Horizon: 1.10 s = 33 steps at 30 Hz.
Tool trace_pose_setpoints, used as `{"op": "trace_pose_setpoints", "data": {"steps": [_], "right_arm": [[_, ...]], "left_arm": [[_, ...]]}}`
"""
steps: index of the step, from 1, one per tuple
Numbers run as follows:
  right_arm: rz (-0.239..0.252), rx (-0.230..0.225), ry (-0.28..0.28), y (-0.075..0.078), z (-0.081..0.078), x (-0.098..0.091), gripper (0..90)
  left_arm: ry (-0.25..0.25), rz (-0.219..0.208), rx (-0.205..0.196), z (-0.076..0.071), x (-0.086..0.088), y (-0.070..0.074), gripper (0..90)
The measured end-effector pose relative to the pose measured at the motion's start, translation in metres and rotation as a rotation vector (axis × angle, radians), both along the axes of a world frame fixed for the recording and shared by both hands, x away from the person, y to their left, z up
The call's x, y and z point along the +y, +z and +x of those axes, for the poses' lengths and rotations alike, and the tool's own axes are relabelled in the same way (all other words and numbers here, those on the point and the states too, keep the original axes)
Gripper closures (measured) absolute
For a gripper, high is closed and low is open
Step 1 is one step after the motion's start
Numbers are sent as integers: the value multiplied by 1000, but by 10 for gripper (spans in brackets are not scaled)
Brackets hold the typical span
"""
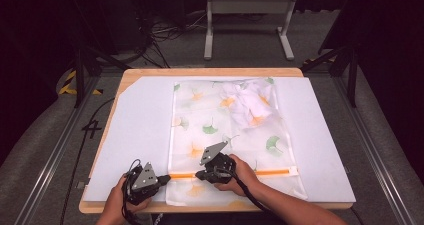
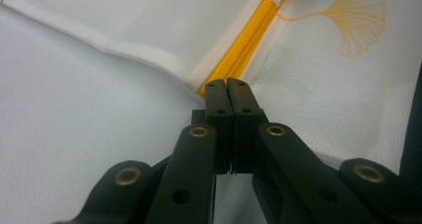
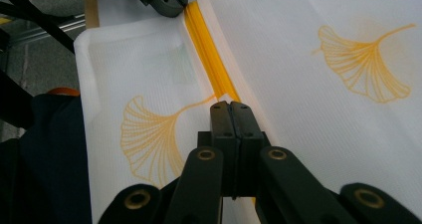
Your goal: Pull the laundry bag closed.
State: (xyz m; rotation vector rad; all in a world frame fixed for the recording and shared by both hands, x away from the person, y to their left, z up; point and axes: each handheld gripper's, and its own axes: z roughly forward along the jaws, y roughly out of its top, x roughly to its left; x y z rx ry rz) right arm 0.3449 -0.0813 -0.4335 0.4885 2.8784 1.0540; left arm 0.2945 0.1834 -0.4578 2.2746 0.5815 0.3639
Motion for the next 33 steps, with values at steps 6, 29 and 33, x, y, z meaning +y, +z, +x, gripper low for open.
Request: {"op": "trace_pose_setpoints", "data": {"steps": [6,29,33], "right_arm": [[-1,9,-12,-1,1,-9,900],[-19,13,-98,8,-4,-82,900],[-6,17,-124,11,-6,-97,900]], "left_arm": [[-2,1,-1,0,0,0,892],[3,-18,20,2,2,0,893],[5,-18,19,2,2,0,893]]}}
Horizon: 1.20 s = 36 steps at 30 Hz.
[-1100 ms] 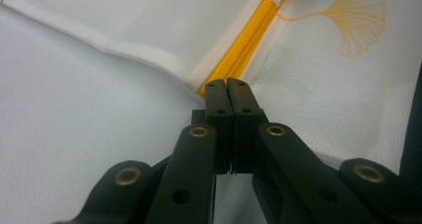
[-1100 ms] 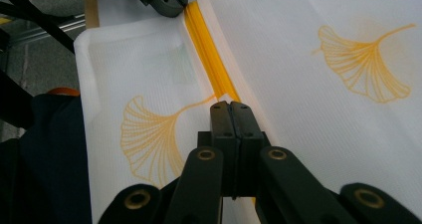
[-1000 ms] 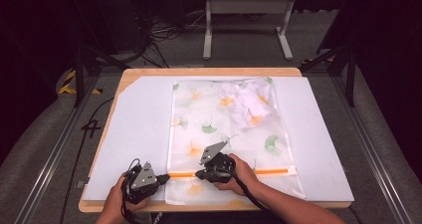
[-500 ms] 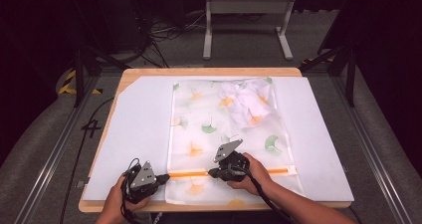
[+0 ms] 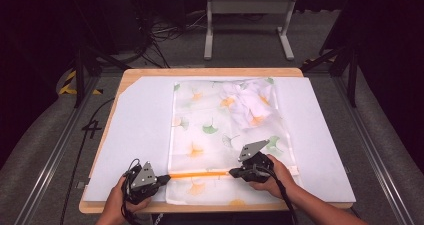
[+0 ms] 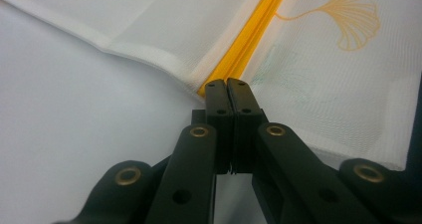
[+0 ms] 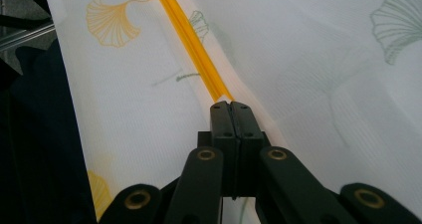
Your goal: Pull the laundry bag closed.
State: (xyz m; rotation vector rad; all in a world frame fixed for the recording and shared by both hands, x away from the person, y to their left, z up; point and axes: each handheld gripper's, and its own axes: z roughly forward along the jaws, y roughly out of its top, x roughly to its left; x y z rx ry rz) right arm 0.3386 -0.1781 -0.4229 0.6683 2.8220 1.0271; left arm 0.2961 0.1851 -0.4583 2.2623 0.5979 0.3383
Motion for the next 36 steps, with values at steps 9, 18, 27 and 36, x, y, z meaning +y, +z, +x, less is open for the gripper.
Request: {"op": "trace_pose_setpoints", "data": {"steps": [9,18,27,36], "right_arm": [[14,0,-31,0,-3,-20,900],[9,15,-74,-5,-4,-42,900],[16,22,-111,-7,-5,-59,900],[7,18,-142,-5,-7,-78,900]], "left_arm": [[-1,-3,3,1,0,0,893],[3,-7,4,0,1,0,893],[3,-5,3,0,1,0,893],[4,-4,4,0,0,0,893]]}}
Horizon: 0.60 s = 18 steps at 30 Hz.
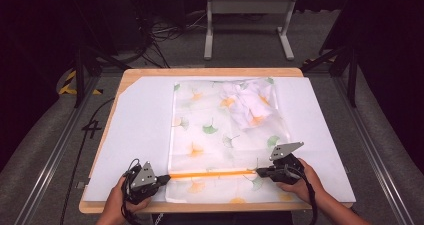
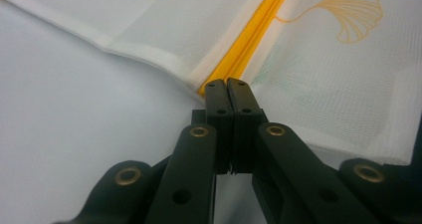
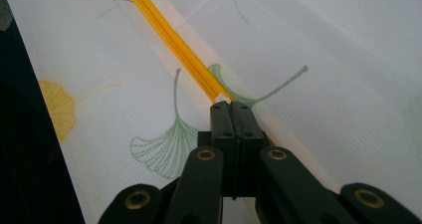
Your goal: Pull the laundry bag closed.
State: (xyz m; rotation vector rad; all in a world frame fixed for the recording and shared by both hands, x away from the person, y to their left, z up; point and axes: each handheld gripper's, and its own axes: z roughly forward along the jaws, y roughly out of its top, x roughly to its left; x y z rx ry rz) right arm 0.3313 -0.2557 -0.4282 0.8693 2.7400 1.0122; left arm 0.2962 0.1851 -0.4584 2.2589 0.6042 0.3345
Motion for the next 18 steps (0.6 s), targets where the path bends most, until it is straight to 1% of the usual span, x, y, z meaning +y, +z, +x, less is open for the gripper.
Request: {"op": "trace_pose_setpoints", "data": {"steps": [5,6,7,10,12,13,18], "right_arm": [[-8,0,-22,1,-2,-13,900],[-8,0,-22,1,-2,-13,900],[-13,-4,-28,2,-3,-17,900],[-9,0,-40,2,-4,-24,900],[5,2,-51,1,-5,-30,900],[5,2,-51,1,-5,-30,900],[10,-1,-75,1,-7,-43,900]], "left_arm": [[-1,-1,-1,0,0,0,893],[0,-2,0,0,0,0,893],[0,2,-2,0,0,0,893],[-1,-2,0,0,0,0,893],[-1,-2,0,0,0,0,893],[-1,-2,0,0,0,0,893],[0,-2,0,0,0,0,893]]}}
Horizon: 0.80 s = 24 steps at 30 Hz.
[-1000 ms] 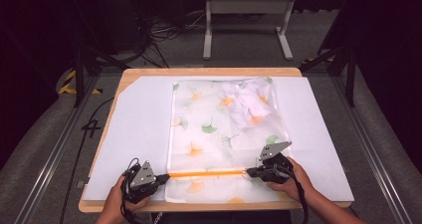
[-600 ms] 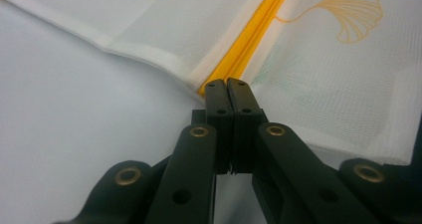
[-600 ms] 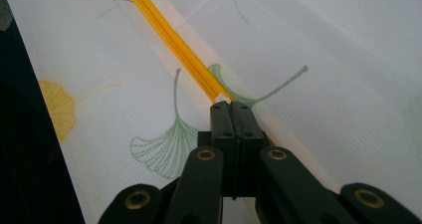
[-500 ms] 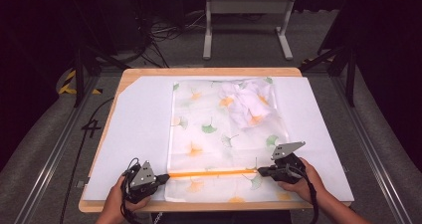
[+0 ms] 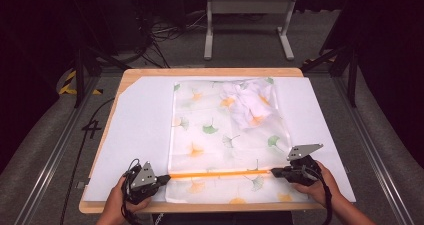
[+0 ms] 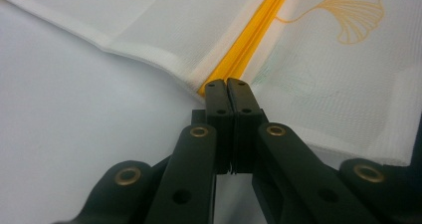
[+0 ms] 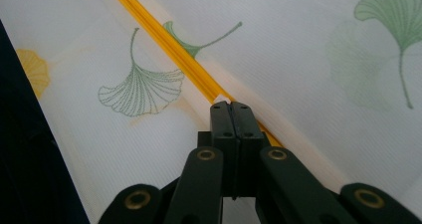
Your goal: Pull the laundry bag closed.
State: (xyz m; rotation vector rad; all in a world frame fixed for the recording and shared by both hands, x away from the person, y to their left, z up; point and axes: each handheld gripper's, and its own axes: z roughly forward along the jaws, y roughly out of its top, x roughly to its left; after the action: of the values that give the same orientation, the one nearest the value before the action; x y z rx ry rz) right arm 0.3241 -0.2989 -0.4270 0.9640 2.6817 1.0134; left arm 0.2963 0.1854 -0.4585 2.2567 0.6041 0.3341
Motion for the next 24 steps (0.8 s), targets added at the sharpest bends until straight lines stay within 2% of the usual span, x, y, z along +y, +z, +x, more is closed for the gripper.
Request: {"op": "trace_pose_setpoints", "data": {"steps": [14,24], "right_arm": [[2,-3,-56,1,-6,-25,900],[6,-2,-65,0,-9,-31,900]], "left_arm": [[2,-1,2,0,0,0,893],[1,-2,0,0,0,0,893]]}}
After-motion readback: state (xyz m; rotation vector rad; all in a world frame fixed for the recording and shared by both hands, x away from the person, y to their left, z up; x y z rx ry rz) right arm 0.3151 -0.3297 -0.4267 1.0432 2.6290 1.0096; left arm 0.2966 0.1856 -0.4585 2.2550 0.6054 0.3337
